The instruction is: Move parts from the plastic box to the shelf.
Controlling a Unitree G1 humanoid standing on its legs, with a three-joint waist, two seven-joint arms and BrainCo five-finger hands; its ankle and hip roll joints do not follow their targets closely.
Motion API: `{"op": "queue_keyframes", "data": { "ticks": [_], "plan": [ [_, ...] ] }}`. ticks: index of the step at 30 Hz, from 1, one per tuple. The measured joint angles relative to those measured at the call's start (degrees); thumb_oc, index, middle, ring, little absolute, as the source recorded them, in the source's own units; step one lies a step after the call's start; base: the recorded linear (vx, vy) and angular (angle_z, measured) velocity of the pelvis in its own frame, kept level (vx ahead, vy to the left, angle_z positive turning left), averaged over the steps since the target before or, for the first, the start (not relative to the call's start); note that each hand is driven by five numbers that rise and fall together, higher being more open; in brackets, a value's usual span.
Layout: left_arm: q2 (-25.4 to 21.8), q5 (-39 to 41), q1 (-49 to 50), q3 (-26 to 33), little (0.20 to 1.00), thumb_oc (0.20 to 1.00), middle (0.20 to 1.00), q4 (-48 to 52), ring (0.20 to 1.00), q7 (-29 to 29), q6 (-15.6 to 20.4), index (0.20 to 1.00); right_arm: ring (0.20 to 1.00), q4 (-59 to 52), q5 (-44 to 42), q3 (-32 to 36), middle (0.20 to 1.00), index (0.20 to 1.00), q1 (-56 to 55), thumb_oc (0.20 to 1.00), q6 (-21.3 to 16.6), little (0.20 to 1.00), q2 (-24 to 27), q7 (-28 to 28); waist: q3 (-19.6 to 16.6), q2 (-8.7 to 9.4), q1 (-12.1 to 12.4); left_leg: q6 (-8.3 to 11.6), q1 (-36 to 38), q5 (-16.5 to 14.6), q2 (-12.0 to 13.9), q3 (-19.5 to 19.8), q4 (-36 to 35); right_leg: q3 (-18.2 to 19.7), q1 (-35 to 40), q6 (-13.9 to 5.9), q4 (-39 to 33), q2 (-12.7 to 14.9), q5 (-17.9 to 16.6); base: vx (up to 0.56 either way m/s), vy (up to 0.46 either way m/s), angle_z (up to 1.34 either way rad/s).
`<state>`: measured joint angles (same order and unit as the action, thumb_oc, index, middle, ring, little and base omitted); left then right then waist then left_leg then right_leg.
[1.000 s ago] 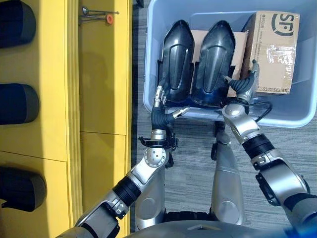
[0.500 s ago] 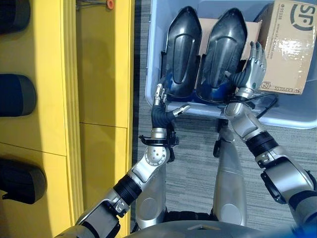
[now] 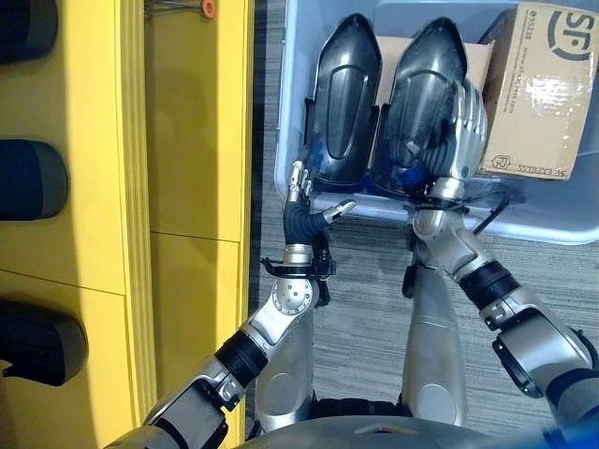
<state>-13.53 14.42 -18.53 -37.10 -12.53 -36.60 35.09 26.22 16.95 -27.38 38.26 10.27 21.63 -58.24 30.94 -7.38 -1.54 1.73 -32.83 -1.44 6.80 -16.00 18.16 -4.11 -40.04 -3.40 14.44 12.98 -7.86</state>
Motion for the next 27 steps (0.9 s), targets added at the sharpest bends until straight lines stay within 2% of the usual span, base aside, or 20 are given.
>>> {"op": "queue_keyframes", "data": {
  "ticks": [5,8,12,27],
  "plan": [
    [0.0,-0.1,0.0,0.0,1.000,1.000,1.000,0.0,1.000,0.0,0.1,1.000,1.000,2.6,-5.0,1.0,1.000,1.000,-0.1,1.000,-0.1,1.000,-1.5,-3.2,0.0,0.00,-0.6,0.00,0.0,0.0,0.0,0.1,0.0,0.0,0.0,0.00,0.0,0.0,0.0,0.00,0.000,0.00],
    [0.0,-0.1,0.0,0.0,1.000,1.000,1.000,0.0,1.000,0.2,0.1,1.000,1.000,4.6,-7.4,2.8,1.000,1.000,0.0,1.000,-1.8,1.000,-2.1,-5.0,0.0,0.00,-0.6,-0.01,-0.1,-0.1,0.0,0.0,0.1,0.0,0.0,0.00,0.0,0.0,0.0,0.00,0.000,0.00],
    [0.0,0.1,-0.1,0.0,1.000,1.000,1.000,0.0,1.000,0.4,0.1,1.000,1.000,4.6,-9.6,4.4,1.000,1.000,0.2,1.000,-2.5,1.000,-2.6,-4.7,0.0,-0.01,-0.6,-0.08,-0.2,-0.1,0.0,-0.1,0.1,0.0,-0.2,-0.01,0.0,0.0,0.0,0.00,0.000,0.00],
    [0.7,0.6,-0.4,0.0,1.000,1.000,1.000,0.0,1.000,0.4,-0.9,1.000,1.000,4.6,-9.2,4.1,1.000,1.000,2.6,1.000,-2.6,1.000,-2.5,-2.2,0.0,-0.03,-0.4,-0.02,-2.3,-0.2,0.1,0.3,1.0,0.0,-2.1,0.16,0.3,0.1,-0.1,0.00,-0.001,0.00]
  ]
}}
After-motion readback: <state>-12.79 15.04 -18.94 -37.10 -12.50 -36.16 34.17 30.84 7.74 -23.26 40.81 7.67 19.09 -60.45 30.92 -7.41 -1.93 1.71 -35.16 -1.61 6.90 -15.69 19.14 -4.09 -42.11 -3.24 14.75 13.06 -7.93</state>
